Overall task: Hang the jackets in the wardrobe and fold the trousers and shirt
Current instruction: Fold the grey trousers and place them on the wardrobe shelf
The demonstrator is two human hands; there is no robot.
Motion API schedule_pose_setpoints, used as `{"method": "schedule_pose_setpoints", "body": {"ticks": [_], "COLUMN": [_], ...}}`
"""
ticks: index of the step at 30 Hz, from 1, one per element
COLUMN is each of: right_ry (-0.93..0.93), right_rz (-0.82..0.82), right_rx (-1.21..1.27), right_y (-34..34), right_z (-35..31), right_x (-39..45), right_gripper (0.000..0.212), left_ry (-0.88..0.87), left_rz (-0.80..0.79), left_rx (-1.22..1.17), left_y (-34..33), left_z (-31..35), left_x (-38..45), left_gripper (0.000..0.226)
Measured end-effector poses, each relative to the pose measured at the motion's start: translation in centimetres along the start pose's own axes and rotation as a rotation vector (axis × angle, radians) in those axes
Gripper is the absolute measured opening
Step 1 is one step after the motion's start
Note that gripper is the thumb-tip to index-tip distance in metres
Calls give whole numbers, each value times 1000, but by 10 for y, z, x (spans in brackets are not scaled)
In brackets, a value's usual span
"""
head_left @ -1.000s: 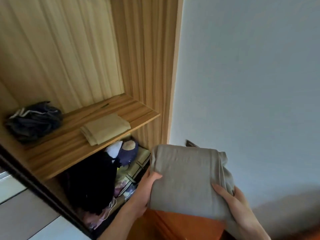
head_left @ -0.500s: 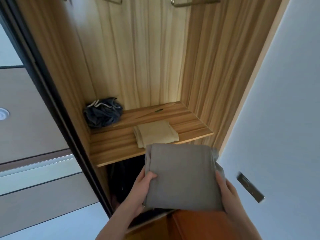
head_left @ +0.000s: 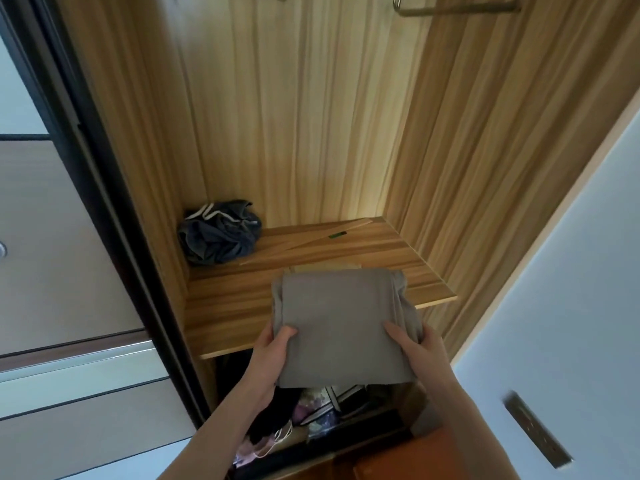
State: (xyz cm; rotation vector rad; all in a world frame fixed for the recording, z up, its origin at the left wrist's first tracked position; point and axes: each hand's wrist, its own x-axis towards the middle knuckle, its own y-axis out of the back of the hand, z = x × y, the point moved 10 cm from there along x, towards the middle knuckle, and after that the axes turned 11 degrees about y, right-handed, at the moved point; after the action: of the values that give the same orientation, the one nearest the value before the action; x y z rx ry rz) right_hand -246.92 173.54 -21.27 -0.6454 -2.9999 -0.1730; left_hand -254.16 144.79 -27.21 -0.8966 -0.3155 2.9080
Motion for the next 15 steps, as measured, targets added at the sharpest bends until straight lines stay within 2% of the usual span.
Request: {"method": "schedule_pose_setpoints", "body": {"ticks": [5, 10, 15], "right_ry": [42, 104, 138], "right_rz": [-29, -68, -126], "right_rx": [-56, -110, -98], "right_y": [-14, -27, -44], "right_z": [9, 28, 47], "right_x": [67, 129, 177], "right_gripper": [32, 36, 28], "left_ry": [-36, -77, -60], "left_rz": [57, 109, 151], "left_rx": [-38, -31, -3], "left_y": [-5, -16, -24], "left_z": [24, 41, 52], "left_x": [36, 73, 110], "left_gripper": [27, 34, 37]}}
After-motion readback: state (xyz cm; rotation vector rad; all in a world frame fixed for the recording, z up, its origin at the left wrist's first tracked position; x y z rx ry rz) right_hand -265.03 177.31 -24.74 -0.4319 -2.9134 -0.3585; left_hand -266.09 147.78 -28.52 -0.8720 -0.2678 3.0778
